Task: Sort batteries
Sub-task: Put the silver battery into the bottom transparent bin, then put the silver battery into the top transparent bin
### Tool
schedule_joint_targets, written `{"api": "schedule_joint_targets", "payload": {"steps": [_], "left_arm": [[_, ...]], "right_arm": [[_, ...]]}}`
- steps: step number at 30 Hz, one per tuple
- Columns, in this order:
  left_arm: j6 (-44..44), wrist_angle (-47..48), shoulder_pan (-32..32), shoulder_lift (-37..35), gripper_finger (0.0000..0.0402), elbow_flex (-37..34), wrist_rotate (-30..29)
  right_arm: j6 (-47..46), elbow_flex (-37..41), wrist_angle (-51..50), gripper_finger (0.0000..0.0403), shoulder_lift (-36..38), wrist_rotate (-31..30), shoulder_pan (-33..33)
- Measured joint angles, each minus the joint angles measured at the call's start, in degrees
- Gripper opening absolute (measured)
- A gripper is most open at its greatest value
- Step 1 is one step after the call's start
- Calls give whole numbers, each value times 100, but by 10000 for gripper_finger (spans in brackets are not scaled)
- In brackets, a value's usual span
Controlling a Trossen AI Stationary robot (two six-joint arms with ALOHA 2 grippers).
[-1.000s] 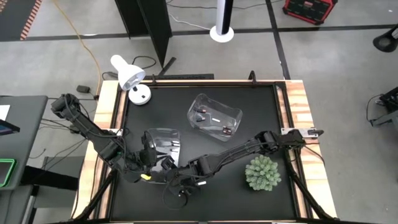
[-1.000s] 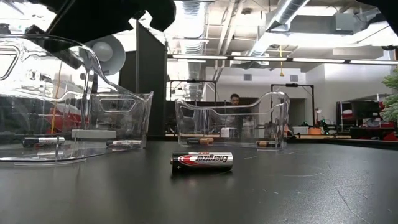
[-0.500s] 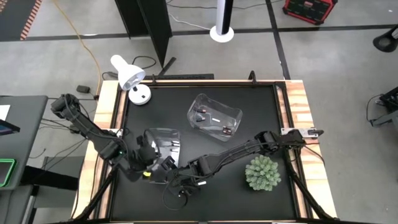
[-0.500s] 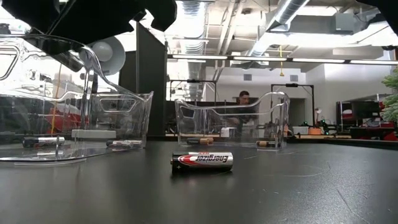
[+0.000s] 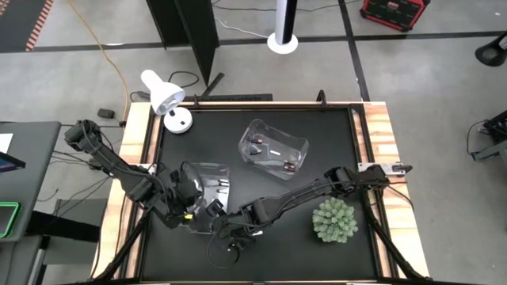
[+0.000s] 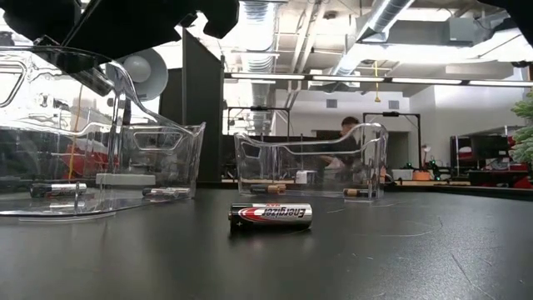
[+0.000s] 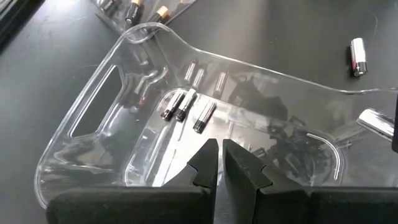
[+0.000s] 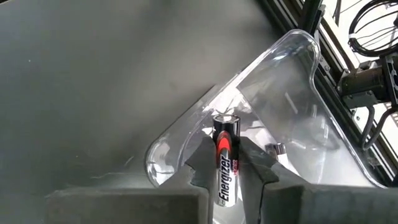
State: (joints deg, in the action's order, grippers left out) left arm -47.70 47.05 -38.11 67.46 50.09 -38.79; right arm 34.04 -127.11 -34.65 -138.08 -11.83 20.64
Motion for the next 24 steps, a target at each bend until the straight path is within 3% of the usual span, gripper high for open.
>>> {"api": "schedule_joint_targets", "payload": {"steps": [11, 19, 24], "left_arm": [[6, 0, 0, 2, 20, -2, 0], [8, 2, 0, 2, 20, -2, 2], [10, 2, 0, 2, 20, -2, 2]], "right_arm": [[-14, -3, 3, 105, 0, -1, 18], [19, -7, 4, 117, 0, -21, 32], [143, -7, -21, 119, 34, -431, 101]]}}
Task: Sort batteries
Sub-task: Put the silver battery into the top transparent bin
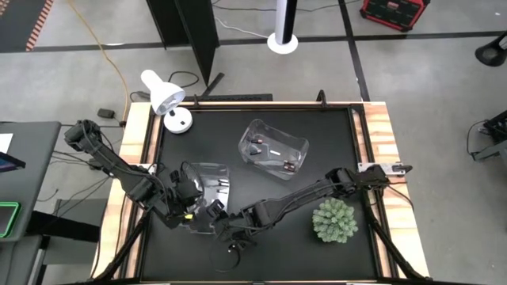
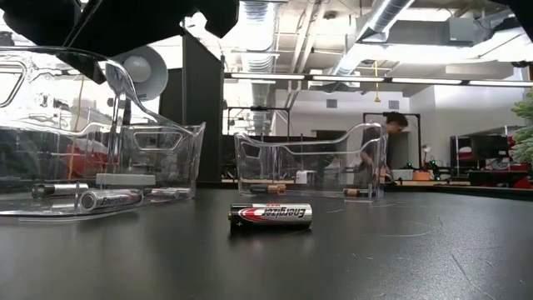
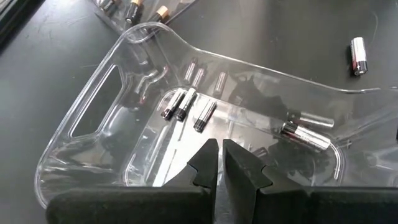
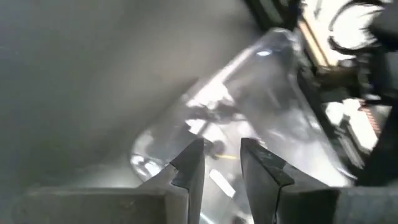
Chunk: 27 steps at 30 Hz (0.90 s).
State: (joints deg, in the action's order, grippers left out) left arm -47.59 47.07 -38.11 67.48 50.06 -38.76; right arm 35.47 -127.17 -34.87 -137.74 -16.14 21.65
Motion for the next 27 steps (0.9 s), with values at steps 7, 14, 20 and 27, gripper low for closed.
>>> {"api": "schedule_joint_targets", "payload": {"steps": [7, 14, 20, 27], "left_arm": [[85, -1, 0, 0, 20, -7, -7], [130, -13, 0, 0, 20, -7, -56], [130, -19, 0, 0, 20, -7, -74], [131, -34, 0, 0, 20, -7, -82]], "right_arm": [[-275, 0, -210, 119, 469, -905, 166], [-2033, -7, -1558, 132, 1109, -935, 192], [-3521, 224, -3006, 170, 1103, -262, 278], [-4168, 1099, -2562, 191, 1101, 713, 527]]}}
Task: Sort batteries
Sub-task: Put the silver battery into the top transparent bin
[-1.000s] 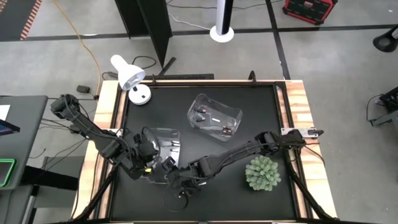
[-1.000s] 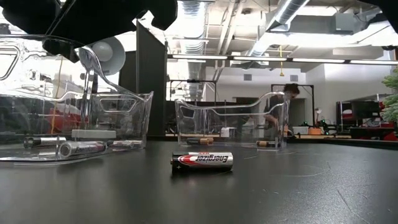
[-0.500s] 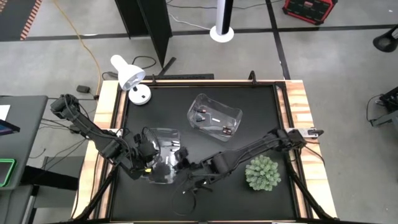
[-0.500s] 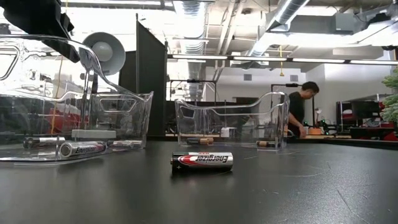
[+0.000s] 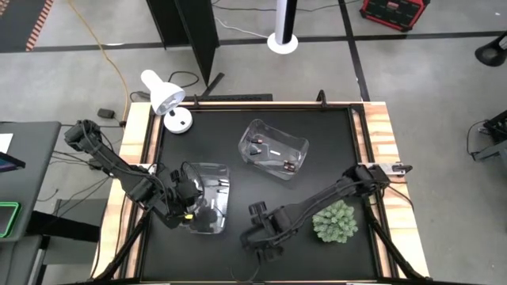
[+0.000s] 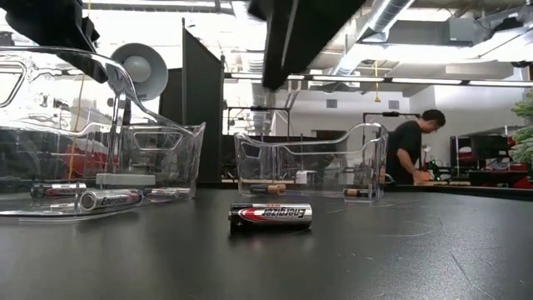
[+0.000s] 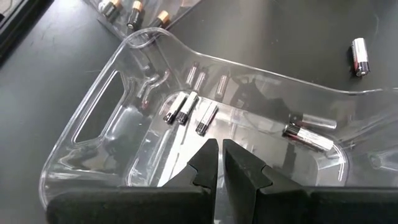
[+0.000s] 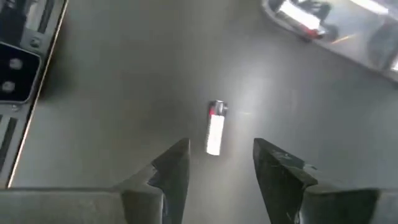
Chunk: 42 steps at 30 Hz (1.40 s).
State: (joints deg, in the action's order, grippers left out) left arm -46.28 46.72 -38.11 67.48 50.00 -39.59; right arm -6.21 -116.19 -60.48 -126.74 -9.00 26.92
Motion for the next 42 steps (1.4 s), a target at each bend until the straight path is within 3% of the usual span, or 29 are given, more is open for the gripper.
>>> {"api": "schedule_joint_targets", "payload": {"steps": [13, 23, 36, 42], "left_arm": [[-1, -22, -1, 1, 20, 0, -31], [-2, -20, -2, 1, 20, 0, -113], [-2, -16, 0, 2, 20, 0, -160], [-1, -18, 0, 2, 20, 2, -161]], "right_arm": [[-519, 1210, 1547, 191, -7, 187, -44], [-897, 1766, 1930, 191, -7, 228, -42], [-897, 2123, 2342, 161, -5, 7, -68], [-882, 2116, 2351, 123, -76, 8, -125]]}}
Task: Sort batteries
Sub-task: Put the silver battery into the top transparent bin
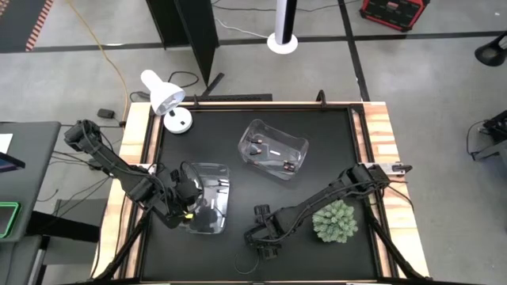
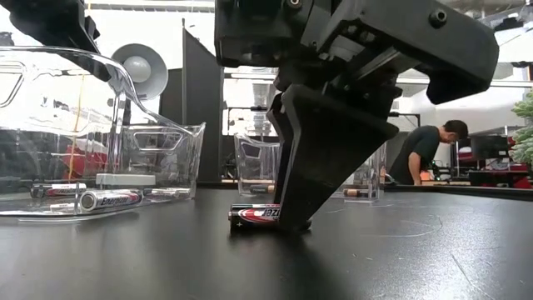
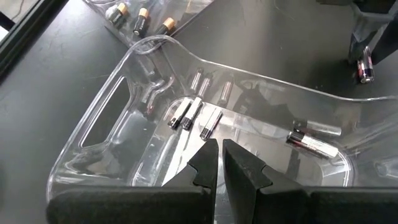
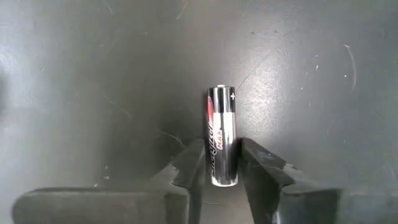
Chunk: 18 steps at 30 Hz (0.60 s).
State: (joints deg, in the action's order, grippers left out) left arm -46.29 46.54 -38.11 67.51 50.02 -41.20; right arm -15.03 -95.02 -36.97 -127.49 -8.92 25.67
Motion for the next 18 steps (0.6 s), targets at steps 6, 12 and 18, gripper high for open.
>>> {"api": "schedule_joint_targets", "payload": {"steps": [6, 12, 18], "left_arm": [[0, 9, 0, 0, 20, 2, 0], [21, 7, -2, 0, 20, 2, 1], [21, 7, -1, 0, 20, 2, 1]], "right_arm": [[34, -11, 27, 86, -88, -1, -15], [127, -7, 37, 57, -97, -18, -15], [242, -45, 44, 45, -93, -14, -15]]}}
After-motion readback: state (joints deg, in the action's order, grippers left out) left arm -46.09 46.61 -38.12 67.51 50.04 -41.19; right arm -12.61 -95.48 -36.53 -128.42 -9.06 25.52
